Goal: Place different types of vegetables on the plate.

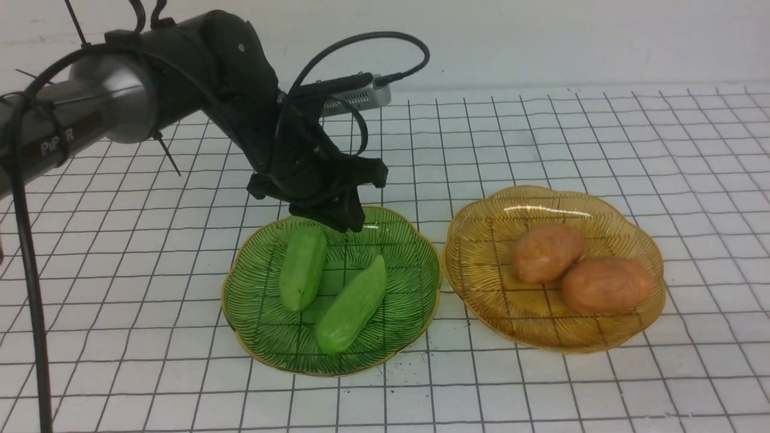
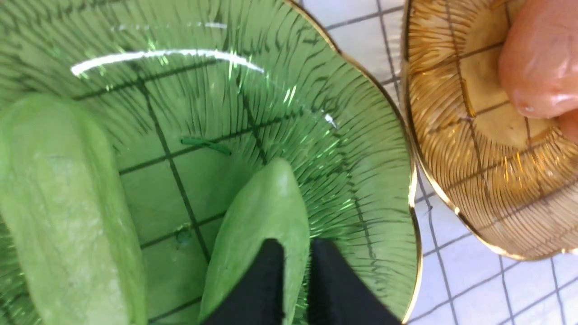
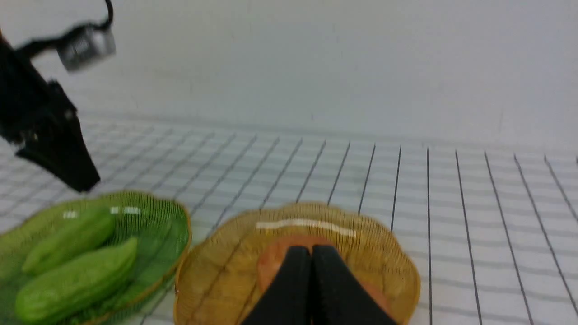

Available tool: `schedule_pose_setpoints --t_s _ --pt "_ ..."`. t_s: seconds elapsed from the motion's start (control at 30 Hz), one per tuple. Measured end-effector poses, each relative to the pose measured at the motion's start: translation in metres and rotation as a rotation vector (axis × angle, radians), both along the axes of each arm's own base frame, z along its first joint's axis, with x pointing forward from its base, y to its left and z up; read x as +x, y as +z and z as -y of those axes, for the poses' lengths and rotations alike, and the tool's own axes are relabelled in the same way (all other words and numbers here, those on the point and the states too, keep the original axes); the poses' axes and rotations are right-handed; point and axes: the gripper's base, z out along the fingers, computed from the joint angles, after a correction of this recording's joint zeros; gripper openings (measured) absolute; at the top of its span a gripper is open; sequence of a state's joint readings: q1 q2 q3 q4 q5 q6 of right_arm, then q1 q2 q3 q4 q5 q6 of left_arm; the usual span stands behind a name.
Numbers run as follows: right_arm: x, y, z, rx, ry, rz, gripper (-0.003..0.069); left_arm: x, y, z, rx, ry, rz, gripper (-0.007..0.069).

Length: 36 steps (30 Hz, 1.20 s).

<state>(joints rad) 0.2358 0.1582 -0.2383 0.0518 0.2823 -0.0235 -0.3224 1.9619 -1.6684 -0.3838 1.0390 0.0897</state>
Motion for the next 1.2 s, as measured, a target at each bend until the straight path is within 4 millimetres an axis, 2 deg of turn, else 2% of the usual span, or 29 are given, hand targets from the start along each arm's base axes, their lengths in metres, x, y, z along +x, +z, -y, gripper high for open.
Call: schedule_pose_setpoints --t_s 0.17,0.43,0.5,0.67,0.8,0.93,1.1,1.2 --pt "-0.001 -0.004 0.001 0.018 -0.003 0.084 -0.0013 -0.002 0.000 0.000 0.019 -0.067 0.003 -0.0006" --pt "-0.002 -0.003 0.001 0.019 -0.004 0.098 -0.0014 -0.002 0.004 0.000 0.022 -0.087 0.006 -0.0008" --pt "-0.002 -0.003 0.001 0.017 -0.004 0.099 -0.0014 -0.001 0.012 0.001 0.018 -0.094 0.022 -0.0008" --pt "-0.002 -0.003 0.001 0.017 -0.004 0.099 -0.0014 0.002 0.048 0.002 -0.005 -0.107 0.109 -0.0008" --pt "-0.002 -0.003 0.001 0.017 -0.004 0.100 -0.0014 -0.005 0.082 0.000 -0.008 -0.133 0.158 -0.0008" --pt "-0.002 -0.003 0.001 0.017 -0.004 0.100 -0.0014 -0.013 0.103 -0.003 -0.018 -0.140 0.198 -0.0008" --pt "-0.001 -0.004 0.001 0.012 -0.004 0.099 -0.0014 -0.019 0.112 -0.005 -0.022 -0.141 0.216 -0.0008" --pt "-0.005 -0.012 0.001 0.006 -0.004 0.092 -0.0014 -0.019 0.112 -0.006 -0.010 -0.141 0.218 -0.0008"
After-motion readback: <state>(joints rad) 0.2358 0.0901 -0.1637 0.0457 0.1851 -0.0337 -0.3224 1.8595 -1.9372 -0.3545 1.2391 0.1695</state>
